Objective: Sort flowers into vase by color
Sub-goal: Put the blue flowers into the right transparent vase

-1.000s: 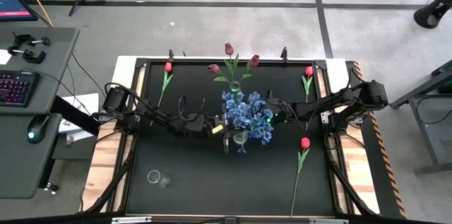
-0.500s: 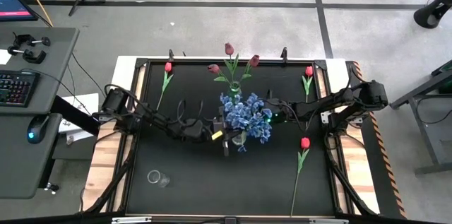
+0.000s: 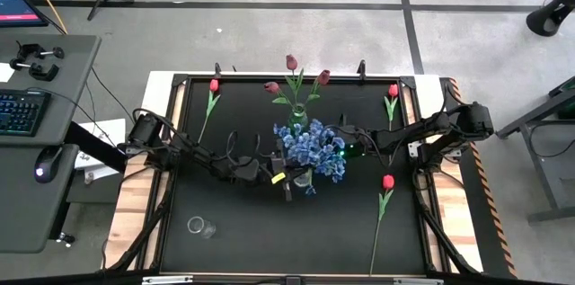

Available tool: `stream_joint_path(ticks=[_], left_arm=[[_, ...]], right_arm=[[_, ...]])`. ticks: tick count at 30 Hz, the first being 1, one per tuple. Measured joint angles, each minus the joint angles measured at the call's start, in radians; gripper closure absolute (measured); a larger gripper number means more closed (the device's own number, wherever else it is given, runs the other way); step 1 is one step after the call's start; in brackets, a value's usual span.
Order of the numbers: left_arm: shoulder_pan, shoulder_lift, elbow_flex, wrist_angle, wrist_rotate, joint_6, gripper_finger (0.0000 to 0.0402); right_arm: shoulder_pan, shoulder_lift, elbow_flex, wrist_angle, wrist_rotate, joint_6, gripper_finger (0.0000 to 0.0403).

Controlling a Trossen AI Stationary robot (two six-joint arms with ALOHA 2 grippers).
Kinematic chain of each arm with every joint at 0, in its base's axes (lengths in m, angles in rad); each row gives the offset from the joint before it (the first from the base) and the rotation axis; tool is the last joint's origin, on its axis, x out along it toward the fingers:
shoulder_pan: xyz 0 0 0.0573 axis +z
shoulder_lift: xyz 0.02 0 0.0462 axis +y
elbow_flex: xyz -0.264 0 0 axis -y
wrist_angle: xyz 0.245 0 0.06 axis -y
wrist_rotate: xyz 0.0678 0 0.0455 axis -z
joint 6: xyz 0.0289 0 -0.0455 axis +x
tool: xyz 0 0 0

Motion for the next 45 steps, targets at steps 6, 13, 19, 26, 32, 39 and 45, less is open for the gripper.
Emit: stream_joint_path(ticks=[6, 13, 19, 26, 32, 39, 45], left_arm=[[0.0, 0.0, 0.0, -0.034, -0.013, -0.019, 0.0374], [0.0, -0.002, 0.001, -0.156, -0.05, -0.162, 0.0321], [0.0, -0.001, 0.001, -0.167, -0.05, -0.182, 0.0297], [0.0, -0.001, 0.001, -0.19, -0.05, -0.245, 0.0293], [-0.007, -0.023, -0.001, -0.206, -0.012, -0.28, 0.0266], [-0.019, -0.11, -0.002, -0.338, 0.008, -0.272, 0.0201], [-0.025, -0.21, -0.002, -0.47, 0.01, -0.267, 0.0157]], right_arm=[[0.0, 0.0, 0.0, 0.0, 0.0, 0.0, 0.0403], [0.0, 0.0, 0.0, -0.005, -0.003, 0.0, 0.0403], [0.0, 0.0, 0.0, -0.012, -0.003, 0.0, 0.0403], [0.0, 0.0, 0.0, -0.012, -0.003, 0.0, 0.0403], [0.0, 0.0, 0.0, -0.012, -0.018, 0.0, 0.0403], [0.0, 0.0, 0.0, -0.012, -0.049, 0.0, 0.0403], [0.0, 0.0, 0.0, -0.013, -0.054, 0.0, 0.0403]])
